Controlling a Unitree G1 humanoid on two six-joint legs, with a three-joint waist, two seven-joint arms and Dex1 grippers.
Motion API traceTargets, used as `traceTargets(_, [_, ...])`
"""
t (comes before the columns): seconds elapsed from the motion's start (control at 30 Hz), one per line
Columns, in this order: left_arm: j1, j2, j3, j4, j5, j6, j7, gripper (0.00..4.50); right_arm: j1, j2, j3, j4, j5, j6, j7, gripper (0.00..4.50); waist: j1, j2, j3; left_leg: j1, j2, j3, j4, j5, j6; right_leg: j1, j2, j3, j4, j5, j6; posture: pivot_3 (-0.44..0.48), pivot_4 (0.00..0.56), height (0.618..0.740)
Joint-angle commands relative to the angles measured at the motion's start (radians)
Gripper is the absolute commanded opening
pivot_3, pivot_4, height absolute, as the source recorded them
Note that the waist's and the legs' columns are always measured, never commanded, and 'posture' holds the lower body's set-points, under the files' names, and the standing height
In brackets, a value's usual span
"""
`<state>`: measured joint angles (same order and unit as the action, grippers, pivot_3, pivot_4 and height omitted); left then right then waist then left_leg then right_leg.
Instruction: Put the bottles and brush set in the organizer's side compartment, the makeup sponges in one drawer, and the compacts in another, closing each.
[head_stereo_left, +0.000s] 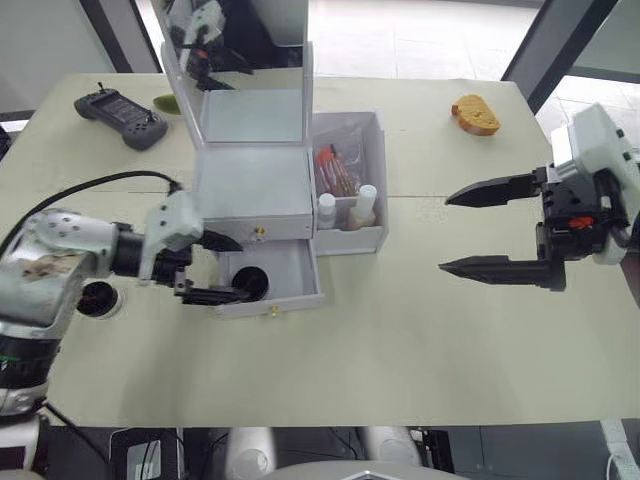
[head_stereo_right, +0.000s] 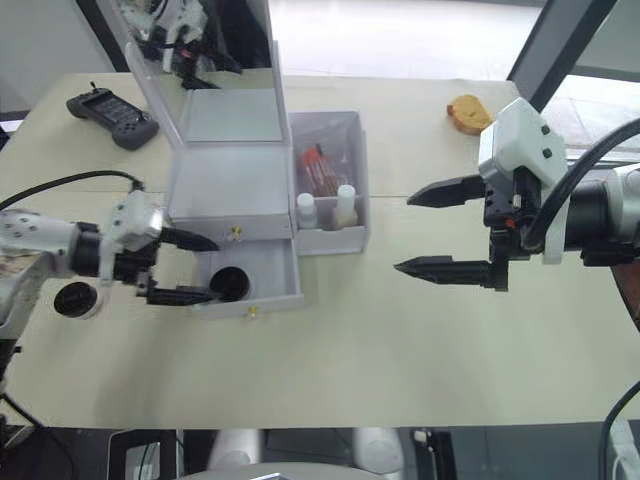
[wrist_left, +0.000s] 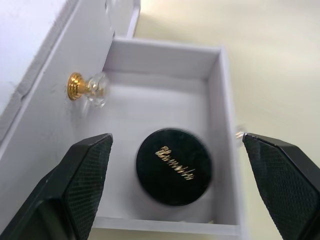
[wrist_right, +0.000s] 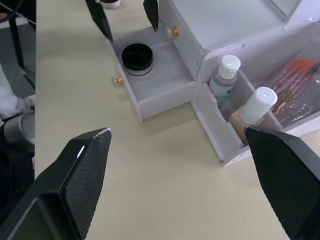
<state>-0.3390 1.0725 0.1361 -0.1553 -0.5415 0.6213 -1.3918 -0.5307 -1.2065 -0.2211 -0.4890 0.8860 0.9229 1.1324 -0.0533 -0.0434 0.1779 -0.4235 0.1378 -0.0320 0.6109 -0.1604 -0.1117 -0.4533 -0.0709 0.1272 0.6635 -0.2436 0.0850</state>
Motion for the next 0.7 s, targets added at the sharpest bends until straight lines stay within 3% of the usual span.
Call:
traceTargets(0.03, [0.077, 0.065, 0.253, 0.072, -0.089, 0.055, -0.05, 4.49, 0.078, 0.036, -0.055, 0.036, -0.065, -0.123, 0.028, 4.5, 0.002, 0.0, 0.0, 0.0, 0.0, 0.0, 0.0, 0.0, 0.0, 0.0, 0.0, 0.0, 0.001, 0.0, 0.0, 0.0, 0.15, 0.705])
traceTargets(0.2, [0.181, 0.07, 0.419, 0.328, -0.004, -0.089, 0.004, 4.49, 0.186, 0.098, -0.076, 0.106, -0.16, -0.264, 0.029, 4.5, 0.008, 0.002, 0.0, 0.002, 0.0, 0.0, 0.001, 0.0, 0.0, 0.0, 0.0, 0.0, 0.001, -0.004, -0.006, 0.0, 0.15, 0.705])
traceTargets(0.3, [0.277, 0.093, 0.536, 0.558, 0.082, -0.281, 0.028, 4.49, 0.247, 0.133, -0.09, 0.193, -0.21, -0.34, 0.035, 4.5, 0.006, 0.002, -0.001, 0.001, 0.0, 0.0, 0.0, 0.0, 0.0, 0.0, 0.0, 0.0, 0.0, -0.004, -0.006, 0.0, 0.15, 0.705])
traceTargets(0.53, [0.374, 0.113, 0.655, 0.846, 0.154, -0.511, 0.127, 4.49, 0.369, 0.197, -0.107, 0.354, -0.32, -0.473, 0.02, 4.5, 0.013, 0.0, -0.002, 0.002, 0.0, 0.0, -0.001, 0.001, -0.001, 0.0, 0.0, -0.001, 0.0, -0.004, -0.007, 0.0, 0.15, 0.705])
traceTargets(0.7, [0.445, 0.095, 0.697, 0.919, 0.147, -0.589, 0.144, 4.49, 0.437, 0.203, -0.113, 0.386, -0.379, -0.527, 0.002, 4.5, 0.012, 0.0, -0.002, 0.002, 0.0, 0.001, -0.001, 0.001, -0.001, 0.0, -0.001, -0.001, 0.001, -0.004, -0.007, 0.0, 0.15, 0.705])
